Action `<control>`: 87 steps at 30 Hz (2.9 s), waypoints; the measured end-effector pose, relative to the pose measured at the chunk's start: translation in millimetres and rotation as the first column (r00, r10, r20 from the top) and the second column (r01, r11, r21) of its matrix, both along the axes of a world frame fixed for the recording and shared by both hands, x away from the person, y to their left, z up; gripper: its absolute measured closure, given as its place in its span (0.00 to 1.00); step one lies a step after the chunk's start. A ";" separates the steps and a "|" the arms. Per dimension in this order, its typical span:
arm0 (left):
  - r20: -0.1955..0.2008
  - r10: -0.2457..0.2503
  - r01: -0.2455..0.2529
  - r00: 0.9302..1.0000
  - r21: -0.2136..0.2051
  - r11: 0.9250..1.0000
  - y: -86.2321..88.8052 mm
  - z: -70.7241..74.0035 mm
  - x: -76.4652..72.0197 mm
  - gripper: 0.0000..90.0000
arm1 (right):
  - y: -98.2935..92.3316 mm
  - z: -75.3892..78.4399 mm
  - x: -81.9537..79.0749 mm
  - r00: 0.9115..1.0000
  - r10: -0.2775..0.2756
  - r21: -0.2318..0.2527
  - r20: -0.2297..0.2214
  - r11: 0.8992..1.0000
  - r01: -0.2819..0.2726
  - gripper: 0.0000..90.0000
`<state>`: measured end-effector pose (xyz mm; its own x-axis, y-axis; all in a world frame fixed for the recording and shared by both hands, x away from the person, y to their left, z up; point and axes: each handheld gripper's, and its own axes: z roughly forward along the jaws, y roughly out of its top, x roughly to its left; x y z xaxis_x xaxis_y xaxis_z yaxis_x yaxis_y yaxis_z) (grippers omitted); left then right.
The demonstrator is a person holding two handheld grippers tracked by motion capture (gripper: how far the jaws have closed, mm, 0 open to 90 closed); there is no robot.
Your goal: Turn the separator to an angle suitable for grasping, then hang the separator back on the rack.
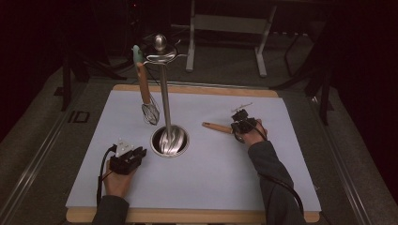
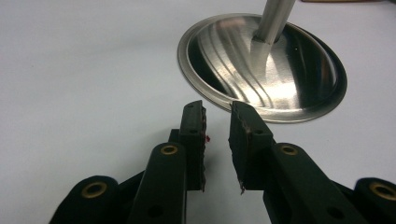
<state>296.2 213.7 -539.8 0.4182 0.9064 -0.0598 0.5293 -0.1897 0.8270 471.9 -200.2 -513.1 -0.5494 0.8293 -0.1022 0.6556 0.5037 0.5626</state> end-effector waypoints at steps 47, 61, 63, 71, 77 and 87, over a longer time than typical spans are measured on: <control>-0.003 0.006 -0.006 1.000 0.000 1.000 0.2 -0.2 0.3 0.85 | -33.1 7.6 -118.2 0.964 0.218 -0.013 -0.153 0.975 -0.222 0.96; -0.004 0.005 -0.005 1.000 0.010 1.000 -1.1 -0.3 0.5 0.85 | -34.8 26.1 -113.8 0.953 0.269 0.052 -0.136 0.963 -0.264 0.84; -0.006 0.004 -0.004 1.000 0.012 1.000 -1.1 -0.2 0.6 0.85 | -35.5 28.2 -114.4 0.950 0.280 0.060 -0.138 0.960 -0.274 0.83; -0.011 0.004 -0.003 1.000 0.018 1.000 -1.6 -0.2 1.0 0.85 | -35.4 29.5 -114.0 0.931 0.320 0.122 -0.173 0.945 -0.302 0.79; -0.008 0.002 -0.002 1.000 0.020 1.000 -2.0 -0.2 0.8 0.85 | -31.5 26.0 -112.2 0.918 0.333 0.116 -0.215 0.942 -0.314 0.78; -0.008 0.002 -0.002 1.000 0.020 1.000 -2.1 -0.2 0.8 0.84 | -25.1 18.1 -104.0 0.894 0.335 0.099 -0.297 0.942 -0.320 0.77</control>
